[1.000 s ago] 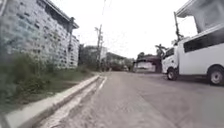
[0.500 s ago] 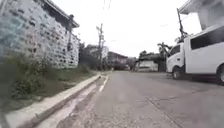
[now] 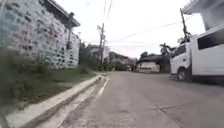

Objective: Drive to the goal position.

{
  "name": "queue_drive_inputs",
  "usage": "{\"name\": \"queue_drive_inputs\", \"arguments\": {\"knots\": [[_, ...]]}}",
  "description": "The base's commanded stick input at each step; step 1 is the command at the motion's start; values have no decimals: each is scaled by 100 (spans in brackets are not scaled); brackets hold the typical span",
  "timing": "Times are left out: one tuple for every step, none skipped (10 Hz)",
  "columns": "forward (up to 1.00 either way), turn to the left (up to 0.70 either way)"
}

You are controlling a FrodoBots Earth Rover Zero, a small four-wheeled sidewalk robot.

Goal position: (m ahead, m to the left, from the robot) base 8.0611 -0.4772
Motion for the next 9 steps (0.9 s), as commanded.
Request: {"name": "queue_drive_inputs", "arguments": {"knots": [[70, 0], [70, 0], [70, 0], [70, 0], [70, 0], [70, 0], [70, 0], [70, 0], [70, -6]]}}
